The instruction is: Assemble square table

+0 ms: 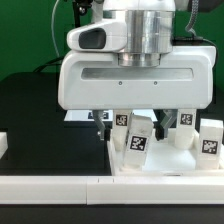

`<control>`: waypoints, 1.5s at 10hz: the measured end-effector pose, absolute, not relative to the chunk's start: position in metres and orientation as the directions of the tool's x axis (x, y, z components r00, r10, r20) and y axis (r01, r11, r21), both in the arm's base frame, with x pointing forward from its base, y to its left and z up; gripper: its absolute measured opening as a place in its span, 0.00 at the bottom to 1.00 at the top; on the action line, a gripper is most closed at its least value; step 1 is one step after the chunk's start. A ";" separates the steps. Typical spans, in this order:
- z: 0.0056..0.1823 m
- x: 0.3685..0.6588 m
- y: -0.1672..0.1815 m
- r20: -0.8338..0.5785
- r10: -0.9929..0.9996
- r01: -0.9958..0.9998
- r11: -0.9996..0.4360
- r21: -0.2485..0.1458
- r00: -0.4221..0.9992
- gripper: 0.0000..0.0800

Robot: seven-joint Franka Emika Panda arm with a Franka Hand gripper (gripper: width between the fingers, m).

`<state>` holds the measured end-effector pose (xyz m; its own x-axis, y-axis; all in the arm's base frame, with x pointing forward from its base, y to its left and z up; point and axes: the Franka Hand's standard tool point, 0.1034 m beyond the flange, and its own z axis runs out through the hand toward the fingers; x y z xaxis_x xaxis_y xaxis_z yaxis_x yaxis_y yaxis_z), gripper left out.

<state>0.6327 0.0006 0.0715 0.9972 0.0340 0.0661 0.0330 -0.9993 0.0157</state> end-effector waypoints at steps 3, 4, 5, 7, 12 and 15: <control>0.071 0.633 0.001 0.068 -0.146 -0.147 -0.989 0.001 0.987 0.35; 0.071 0.633 0.001 0.068 -0.222 -0.222 -0.975 -0.004 0.973 0.35; 0.071 0.633 0.001 0.067 -0.309 -0.309 -0.951 -0.010 0.949 0.35; 0.071 0.633 -0.001 0.069 -0.515 -0.514 -0.857 -0.032 0.855 0.35; 0.070 0.635 -0.007 -0.036 -0.943 -0.938 -0.325 -0.123 0.331 0.35; 0.069 0.634 -0.006 -0.048 -0.943 -0.938 -0.322 -0.132 0.330 0.35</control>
Offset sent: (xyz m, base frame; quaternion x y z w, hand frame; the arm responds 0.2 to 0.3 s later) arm 0.0000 0.0000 0.0000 0.0000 0.0000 0.1938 0.9810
